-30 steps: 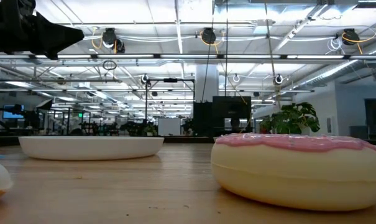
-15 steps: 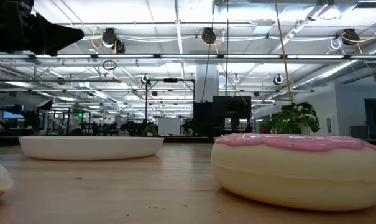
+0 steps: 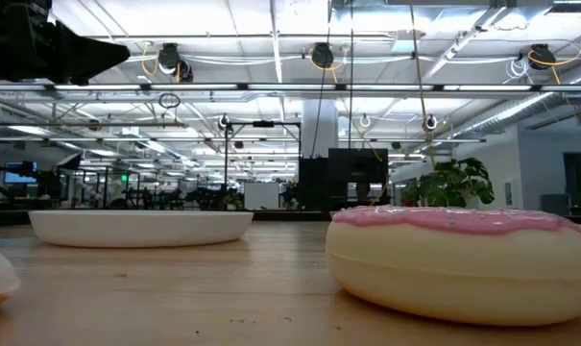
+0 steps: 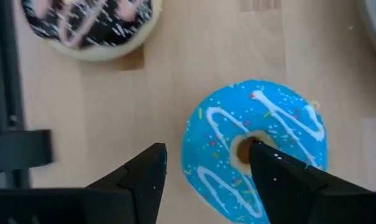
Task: Pick & Place donuts
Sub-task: Put the large blue donut in the gray bin
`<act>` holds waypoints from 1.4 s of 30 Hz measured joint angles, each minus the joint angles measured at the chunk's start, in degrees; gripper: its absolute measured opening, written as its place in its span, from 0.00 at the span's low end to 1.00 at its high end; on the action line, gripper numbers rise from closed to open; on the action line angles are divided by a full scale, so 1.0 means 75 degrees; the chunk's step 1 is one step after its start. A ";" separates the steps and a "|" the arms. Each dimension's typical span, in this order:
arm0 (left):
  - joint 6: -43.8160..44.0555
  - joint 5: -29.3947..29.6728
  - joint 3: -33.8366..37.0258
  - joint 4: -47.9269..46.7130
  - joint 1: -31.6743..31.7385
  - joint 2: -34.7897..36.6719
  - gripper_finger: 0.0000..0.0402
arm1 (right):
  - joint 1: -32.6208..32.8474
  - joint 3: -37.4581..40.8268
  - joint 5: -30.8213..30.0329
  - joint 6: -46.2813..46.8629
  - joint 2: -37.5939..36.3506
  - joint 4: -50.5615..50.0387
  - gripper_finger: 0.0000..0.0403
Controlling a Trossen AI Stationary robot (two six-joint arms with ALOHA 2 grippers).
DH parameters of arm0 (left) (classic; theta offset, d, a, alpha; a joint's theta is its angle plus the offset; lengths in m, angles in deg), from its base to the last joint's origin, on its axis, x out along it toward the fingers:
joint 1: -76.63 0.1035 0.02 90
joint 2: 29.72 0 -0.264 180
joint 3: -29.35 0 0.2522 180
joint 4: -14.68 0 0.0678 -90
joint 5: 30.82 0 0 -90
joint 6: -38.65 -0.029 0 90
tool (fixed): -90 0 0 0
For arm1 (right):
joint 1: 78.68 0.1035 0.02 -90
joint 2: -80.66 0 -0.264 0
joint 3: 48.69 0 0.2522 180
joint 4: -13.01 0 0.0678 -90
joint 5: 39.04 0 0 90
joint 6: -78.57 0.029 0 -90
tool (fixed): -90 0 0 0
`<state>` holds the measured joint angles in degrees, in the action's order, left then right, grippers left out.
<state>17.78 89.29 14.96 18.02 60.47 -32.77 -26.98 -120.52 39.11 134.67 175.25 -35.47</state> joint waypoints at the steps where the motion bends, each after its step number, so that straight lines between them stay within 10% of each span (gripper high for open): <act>1: 0.0000 0.0000 0.0000 0.0000 0.0000 0.0000 0.12 | 0.0000 0.0084 0.0000 0.0012 0.0000 0.0113 0.53; 19: 0.0082 0.0000 0.0000 -0.0020 0.0000 0.0000 0.12 | 0.0000 0.0758 0.0126 -0.0168 0.0294 0.1125 0.51; 30: 0.0088 0.0000 0.0000 -0.0017 0.0000 0.0000 0.12 | -0.0012 0.0793 0.0190 -0.0121 0.0060 0.1019 0.07; 42: 0.0312 0.0003 0.0000 -0.0082 0.0000 0.0000 0.12 | -0.0612 -0.1538 -0.0009 -0.1560 -0.0632 -0.2583 0.04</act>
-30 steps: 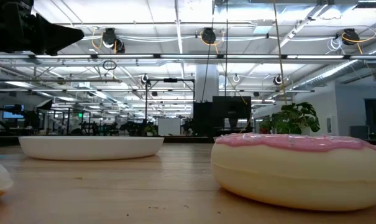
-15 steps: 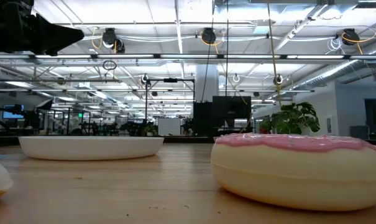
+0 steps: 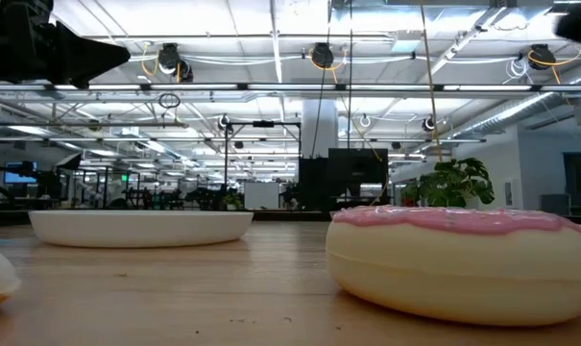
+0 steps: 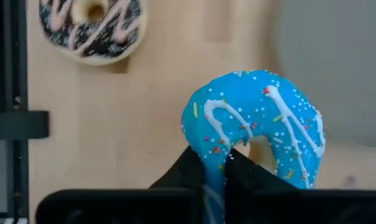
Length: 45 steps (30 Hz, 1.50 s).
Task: Pick & Place donuts
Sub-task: Put the large blue donut in the gray bin
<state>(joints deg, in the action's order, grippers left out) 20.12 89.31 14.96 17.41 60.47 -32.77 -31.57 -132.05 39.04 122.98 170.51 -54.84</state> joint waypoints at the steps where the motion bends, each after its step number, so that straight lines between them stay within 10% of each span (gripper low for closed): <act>1: 0.0004 0.0000 0.0000 -0.0002 0.0000 0.0001 0.12 | -0.0124 -0.0285 0.0000 -0.0099 -0.0003 -0.0350 0.03; 15: 0.0291 0.0000 0.0000 -0.0092 0.0000 0.0003 0.12 | -0.1780 -0.2652 -0.0084 -0.1845 -0.0009 -0.2660 0.03; 45: 0.0286 -0.0001 0.0000 -0.0183 0.0001 0.0001 0.12 | -0.3669 -0.2787 0.0213 -0.3530 -0.0012 -0.1561 0.03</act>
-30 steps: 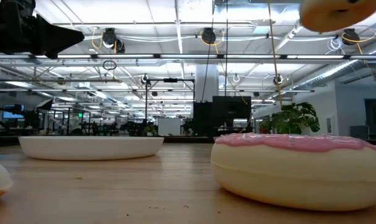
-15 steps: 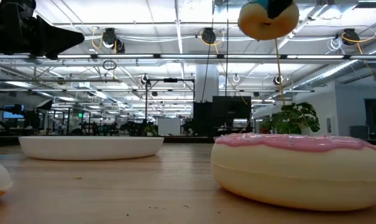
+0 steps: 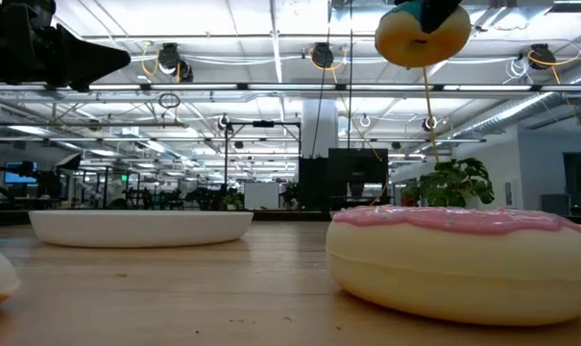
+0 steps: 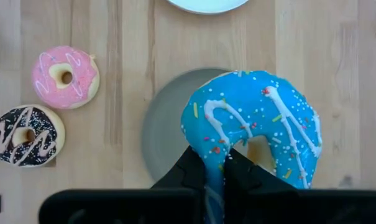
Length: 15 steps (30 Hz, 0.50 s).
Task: Pick & Place donuts
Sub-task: Put the large blue donut in the gray bin
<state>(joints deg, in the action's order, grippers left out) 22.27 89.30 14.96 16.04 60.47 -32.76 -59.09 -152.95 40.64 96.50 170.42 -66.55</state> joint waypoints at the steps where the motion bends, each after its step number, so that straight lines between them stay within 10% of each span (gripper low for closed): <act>1: 0.0002 -0.0002 0.0000 0.0002 -0.0001 0.0002 0.12 | 0.0002 0.0000 0.0000 0.0000 0.0000 0.0007 0.03; 15: 0.0023 0.0001 0.0000 0.0005 0.0002 -0.0001 0.12 | -0.0240 0.1517 -0.0067 -0.0522 0.0050 0.1607 0.03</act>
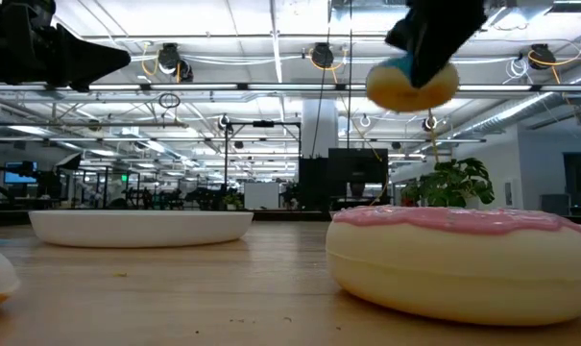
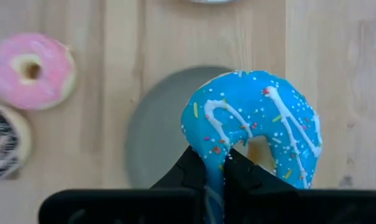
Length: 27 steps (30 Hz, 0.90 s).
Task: Pick & Place donuts
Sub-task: Put the large blue donut in the gray bin
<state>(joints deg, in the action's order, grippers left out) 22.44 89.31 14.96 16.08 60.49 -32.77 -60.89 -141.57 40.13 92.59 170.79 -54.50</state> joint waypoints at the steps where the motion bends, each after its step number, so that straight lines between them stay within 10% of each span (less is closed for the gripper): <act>1: 0.0000 0.0000 0.0000 0.0000 -0.0003 0.0003 0.12 | -0.0058 0.0177 0.0000 -0.0026 0.0000 0.0146 0.03; 27: -0.0017 0.0009 0.0000 -0.0009 0.0000 0.0000 0.12 | -0.1162 0.4192 0.0189 -0.0415 0.0000 0.3777 0.03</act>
<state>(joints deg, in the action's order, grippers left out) 22.31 89.38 14.96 16.01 60.49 -32.77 -69.60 -110.14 41.55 89.47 170.79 -26.18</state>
